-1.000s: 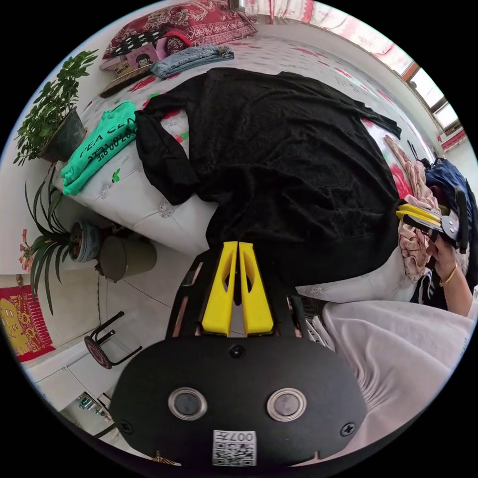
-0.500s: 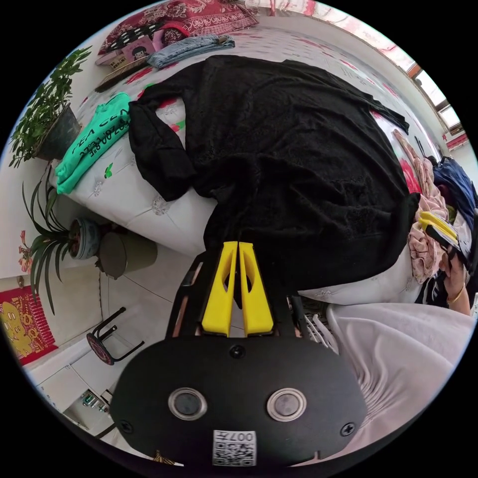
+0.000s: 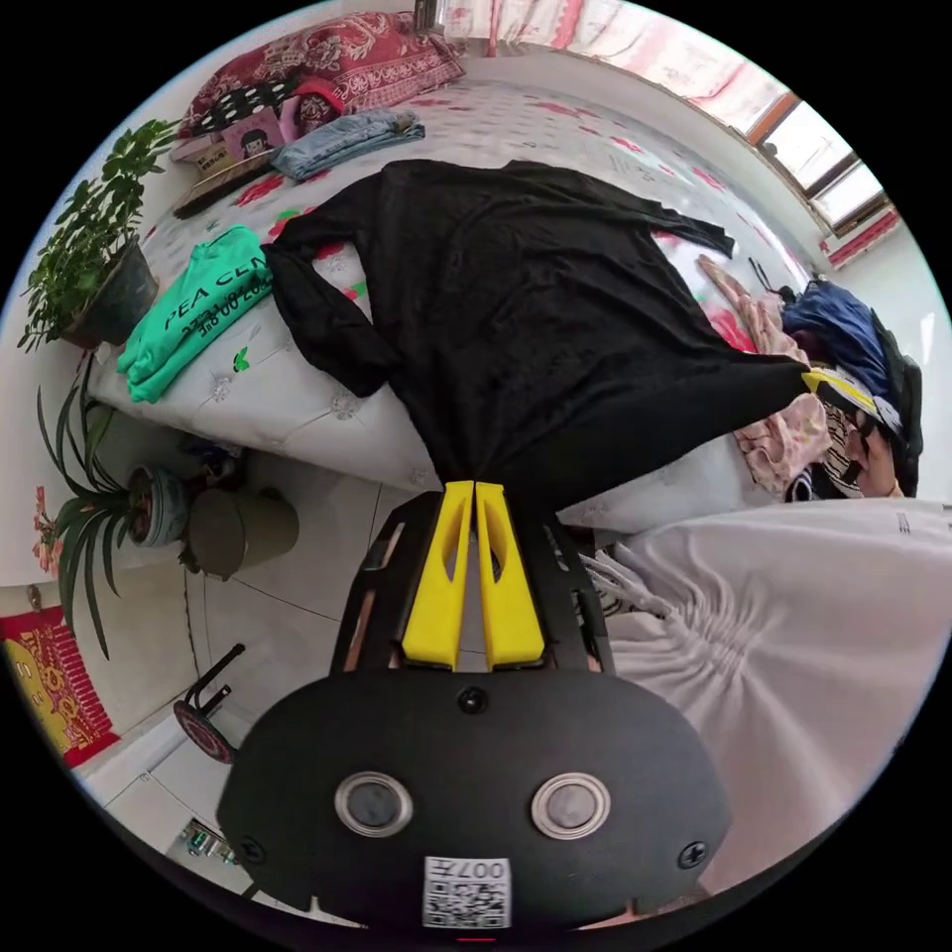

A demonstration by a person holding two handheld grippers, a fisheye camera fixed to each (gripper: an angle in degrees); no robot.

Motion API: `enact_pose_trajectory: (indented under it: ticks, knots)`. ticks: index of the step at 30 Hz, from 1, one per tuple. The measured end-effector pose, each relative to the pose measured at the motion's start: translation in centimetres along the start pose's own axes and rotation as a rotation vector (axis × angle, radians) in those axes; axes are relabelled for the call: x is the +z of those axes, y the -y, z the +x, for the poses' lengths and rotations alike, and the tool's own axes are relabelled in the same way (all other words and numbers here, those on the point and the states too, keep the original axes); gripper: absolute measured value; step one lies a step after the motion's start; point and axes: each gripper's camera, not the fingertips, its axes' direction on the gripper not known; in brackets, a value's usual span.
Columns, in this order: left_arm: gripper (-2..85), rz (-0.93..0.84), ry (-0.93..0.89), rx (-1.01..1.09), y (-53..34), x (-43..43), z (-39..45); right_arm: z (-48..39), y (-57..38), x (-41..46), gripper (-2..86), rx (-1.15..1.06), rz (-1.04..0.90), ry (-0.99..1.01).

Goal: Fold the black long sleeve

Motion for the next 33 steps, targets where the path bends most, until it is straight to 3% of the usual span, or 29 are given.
enact_pose_trajectory:
  ticks: [4, 8, 13, 16, 19, 21, 24, 29, 33]
  knots:
    - [-1.0, 0.000, -0.112, -0.046, -1.1, -2.6, -1.6, 0.9, -2.4, -3.4, -0.1, 0.019, -0.103, 0.172]
    - [-1.0, -0.093, -0.132, -0.063, 2.2, 1.3, -2.9, 4.2, -0.2, 0.9, -0.1, 0.091, -0.260, 0.221]
    - [-1.0, -0.010, -0.142, -0.081, 16.0, -0.3, -6.3, 8.3, 10.9, 3.5, -0.2, 0.083, -0.299, 0.149]
    - [-1.0, 0.162, -0.104, -0.087, 24.5, -9.9, -8.2, 7.9, 21.2, -3.2, -0.2, -0.001, -0.112, -0.026]
    - [-1.0, 0.423, -0.089, -0.050, 27.3, -23.0, -8.5, 5.2, 27.0, -16.3, -0.2, -0.028, 0.281, -0.126]
    - [-1.0, 0.564, -0.092, -0.011, 26.2, -29.4, -8.1, 1.7, 26.7, -24.2, -0.2, -0.079, 0.523, -0.176]
    - [-1.0, 0.676, -0.062, 0.058, 22.9, -35.0, -6.9, -1.2, 24.0, -27.5, -0.2, -0.155, 0.612, -0.223]
    - [-1.0, 0.563, -0.043, 0.127, 18.3, -32.1, -5.6, -2.3, 15.1, -23.9, -0.2, -0.190, 0.534, -0.178]
    - [-1.0, 0.307, -0.107, 0.079, 15.9, -21.4, -6.5, -0.7, 9.8, -16.1, -0.1, -0.126, 0.313, -0.096]
